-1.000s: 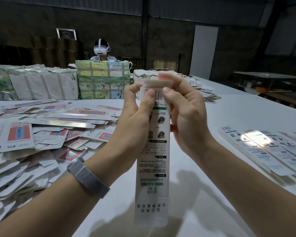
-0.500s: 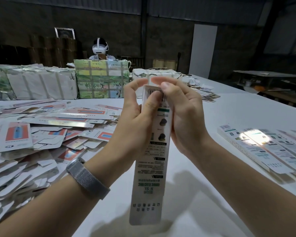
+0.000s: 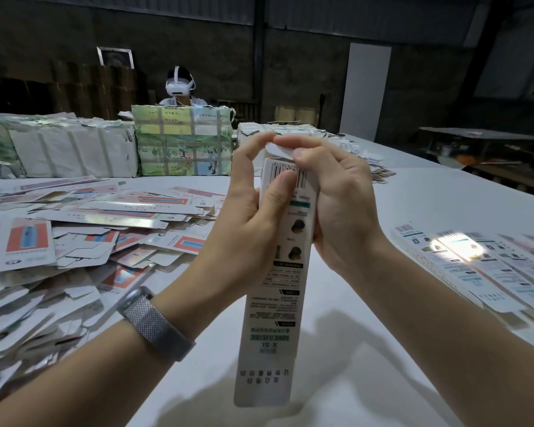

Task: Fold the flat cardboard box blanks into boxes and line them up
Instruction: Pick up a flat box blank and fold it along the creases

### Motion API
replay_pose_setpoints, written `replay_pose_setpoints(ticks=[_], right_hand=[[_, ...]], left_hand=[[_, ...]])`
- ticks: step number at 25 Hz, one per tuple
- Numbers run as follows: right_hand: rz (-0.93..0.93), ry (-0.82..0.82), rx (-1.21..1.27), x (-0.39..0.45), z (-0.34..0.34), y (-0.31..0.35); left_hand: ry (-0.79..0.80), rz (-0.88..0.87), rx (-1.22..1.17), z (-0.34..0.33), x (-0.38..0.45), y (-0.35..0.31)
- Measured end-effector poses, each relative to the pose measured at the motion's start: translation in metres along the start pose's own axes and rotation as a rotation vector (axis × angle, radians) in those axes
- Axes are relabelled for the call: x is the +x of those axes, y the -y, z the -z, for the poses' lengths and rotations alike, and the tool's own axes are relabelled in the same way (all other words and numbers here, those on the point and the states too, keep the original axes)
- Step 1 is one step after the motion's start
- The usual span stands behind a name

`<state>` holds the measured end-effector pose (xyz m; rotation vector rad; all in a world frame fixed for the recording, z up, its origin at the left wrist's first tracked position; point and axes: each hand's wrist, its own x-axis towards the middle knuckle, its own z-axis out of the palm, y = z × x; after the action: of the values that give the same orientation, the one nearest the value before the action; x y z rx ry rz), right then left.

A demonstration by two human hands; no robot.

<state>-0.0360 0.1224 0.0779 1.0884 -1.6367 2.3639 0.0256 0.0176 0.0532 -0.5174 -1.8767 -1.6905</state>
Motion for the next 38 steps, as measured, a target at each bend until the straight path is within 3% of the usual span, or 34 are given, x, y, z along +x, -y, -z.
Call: replay_pose_setpoints(ticks=[12,19,29,34,38], right_hand=[[-0.018,0.121,-0.232,0.013,0.012,0.014],[0.086,0.180,-0.290,0.012,0.010,0.007],[0.285,0.154,-0.470,0.008,0.005,-0.003],[0.442,-0.062,-0.939,0.004,0.003,-0.001],[0.248,0.066,-1.074,0.000,-0.005,0.004]], left_hand=[[-0.038,0.002,-0.008,0.002,0.001,-0.004],[-0.103,0.109,-0.088,0.003,0.003,-0.007],[-0.157,0.087,-0.065,-0.002,0.003,-0.006],[-0.187,0.204,-0.090,-0.001,0.008,-0.007],[-0.129,0.268,-0.377,0.000,0.014,-0.011]])
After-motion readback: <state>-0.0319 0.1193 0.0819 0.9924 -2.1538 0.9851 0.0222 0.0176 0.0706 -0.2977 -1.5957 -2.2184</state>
